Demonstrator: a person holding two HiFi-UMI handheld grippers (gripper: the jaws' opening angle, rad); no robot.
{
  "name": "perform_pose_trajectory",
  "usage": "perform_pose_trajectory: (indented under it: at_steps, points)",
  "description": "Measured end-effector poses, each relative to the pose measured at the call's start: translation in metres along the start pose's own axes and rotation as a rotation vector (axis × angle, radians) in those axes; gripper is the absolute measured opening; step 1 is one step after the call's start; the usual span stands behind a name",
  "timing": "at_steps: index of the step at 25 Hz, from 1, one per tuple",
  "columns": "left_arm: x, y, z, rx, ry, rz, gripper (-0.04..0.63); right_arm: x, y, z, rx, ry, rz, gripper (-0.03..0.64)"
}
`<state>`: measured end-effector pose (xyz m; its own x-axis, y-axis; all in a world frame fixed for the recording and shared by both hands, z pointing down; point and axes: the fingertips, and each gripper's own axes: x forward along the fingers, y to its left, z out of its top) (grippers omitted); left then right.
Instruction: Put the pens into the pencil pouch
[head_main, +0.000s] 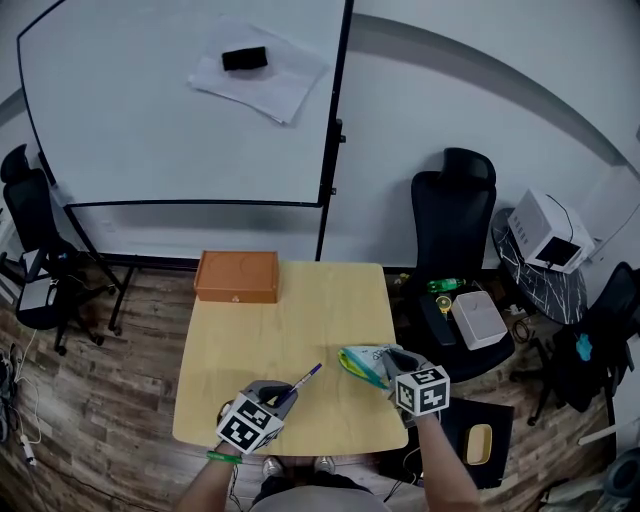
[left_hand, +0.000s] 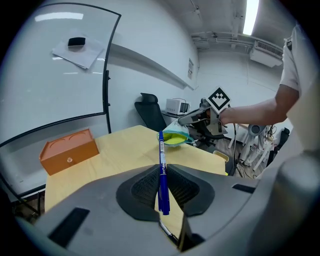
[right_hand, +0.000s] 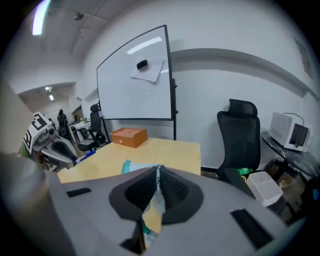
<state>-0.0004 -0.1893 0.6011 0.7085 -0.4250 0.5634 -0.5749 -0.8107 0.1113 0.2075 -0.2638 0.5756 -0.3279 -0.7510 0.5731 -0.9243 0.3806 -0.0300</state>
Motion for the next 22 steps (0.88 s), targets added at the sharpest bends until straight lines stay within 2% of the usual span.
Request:
perform_pose_trajectory:
  at_steps: [4,13,17,22]
  points:
    - [0.008,-0.006,0.016,0.011,0.056,-0.014,0.049,-0.004,0.007,0.022,0.077,-0.049,0.04,0.015]
    - [0.021,0.001,0.026,0.035,0.179,0.001,0.049,-0.011,0.039,0.047,0.074,-0.112,0.105,0.015]
    - [0.024,0.009,0.02,0.051,0.234,0.021,0.048,-0.013,0.064,0.049,0.044,-0.115,0.162,0.015]
    - [0.02,0.01,0.021,0.078,0.245,0.021,0.048,-0.014,0.092,0.042,-0.041,-0.082,0.232,0.015]
